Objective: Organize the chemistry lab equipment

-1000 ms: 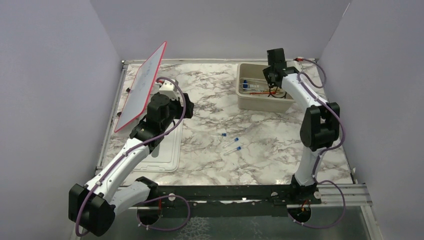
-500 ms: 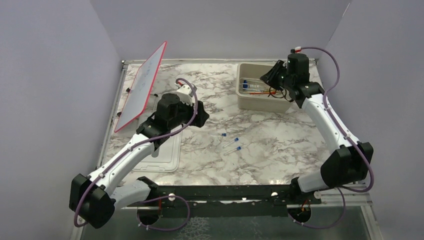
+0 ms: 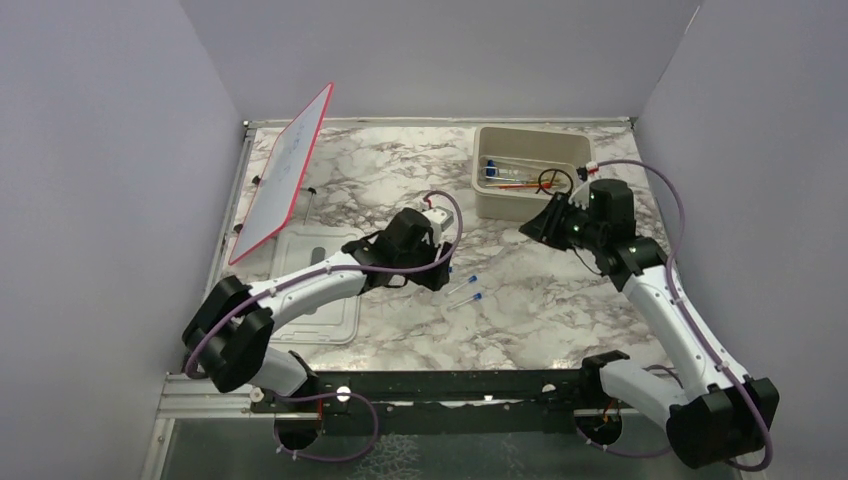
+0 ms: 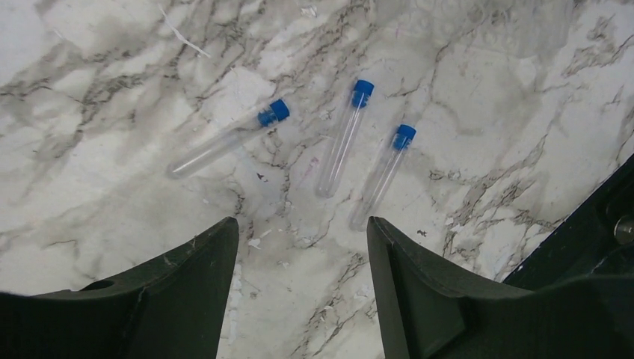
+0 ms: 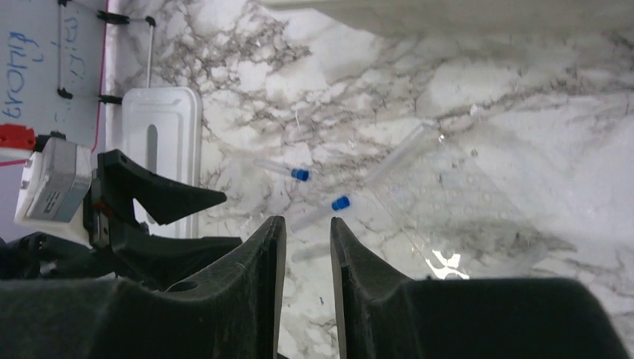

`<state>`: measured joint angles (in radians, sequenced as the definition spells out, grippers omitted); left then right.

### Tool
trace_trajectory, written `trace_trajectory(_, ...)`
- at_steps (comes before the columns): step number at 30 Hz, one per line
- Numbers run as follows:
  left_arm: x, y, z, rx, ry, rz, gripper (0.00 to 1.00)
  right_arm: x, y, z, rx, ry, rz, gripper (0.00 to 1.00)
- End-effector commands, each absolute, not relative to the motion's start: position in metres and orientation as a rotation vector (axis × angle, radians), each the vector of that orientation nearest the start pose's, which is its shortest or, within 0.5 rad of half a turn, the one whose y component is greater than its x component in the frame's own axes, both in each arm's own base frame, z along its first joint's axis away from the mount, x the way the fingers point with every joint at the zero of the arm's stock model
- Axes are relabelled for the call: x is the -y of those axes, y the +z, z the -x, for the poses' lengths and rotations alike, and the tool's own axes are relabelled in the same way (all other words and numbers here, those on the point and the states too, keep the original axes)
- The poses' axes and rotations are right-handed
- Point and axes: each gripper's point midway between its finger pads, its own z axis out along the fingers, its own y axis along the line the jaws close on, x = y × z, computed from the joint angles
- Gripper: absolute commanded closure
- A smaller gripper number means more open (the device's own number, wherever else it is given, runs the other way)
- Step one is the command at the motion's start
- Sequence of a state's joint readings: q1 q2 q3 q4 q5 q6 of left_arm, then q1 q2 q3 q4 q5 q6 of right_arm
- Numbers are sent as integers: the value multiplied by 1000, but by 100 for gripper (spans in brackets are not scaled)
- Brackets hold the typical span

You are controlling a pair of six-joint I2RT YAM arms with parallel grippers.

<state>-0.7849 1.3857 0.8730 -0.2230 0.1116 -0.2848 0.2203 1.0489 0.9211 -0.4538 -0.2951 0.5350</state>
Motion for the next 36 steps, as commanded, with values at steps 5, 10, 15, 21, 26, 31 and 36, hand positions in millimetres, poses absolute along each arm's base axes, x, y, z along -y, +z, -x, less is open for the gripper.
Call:
trace_trajectory(5, 326, 82, -236, -2336, -640, -815, 39, -131, 169, -259, -2246, 788, -353, 67)
trace_trajectory(10, 336, 61, -236, -2363, -583, -867, 46, -131, 155, -249, -2257, 811, -411, 67)
trace_trajectory(15, 341, 40, -234, -2392, -522, -918, 54, -131, 148, -245, -2265, 821, -419, 67)
trace_trajectory(21, 334, 20, -239, -2420, -388, -963, 60, -132, 137, -243, -2298, 817, -423, 67)
trace_trajectory(26, 329, 9, -237, -2438, -326, -1014, 69, -132, 134, -243, -2306, 817, -423, 67)
trace_trajectory(31, 324, 5, -235, -2443, -293, -1051, 84, -133, 132, -245, -2312, 817, -426, 67)
trace_trajectory(36, 333, 16, -230, -2401, -323, -1077, 88, -153, 141, -242, -2295, 937, -195, 67)
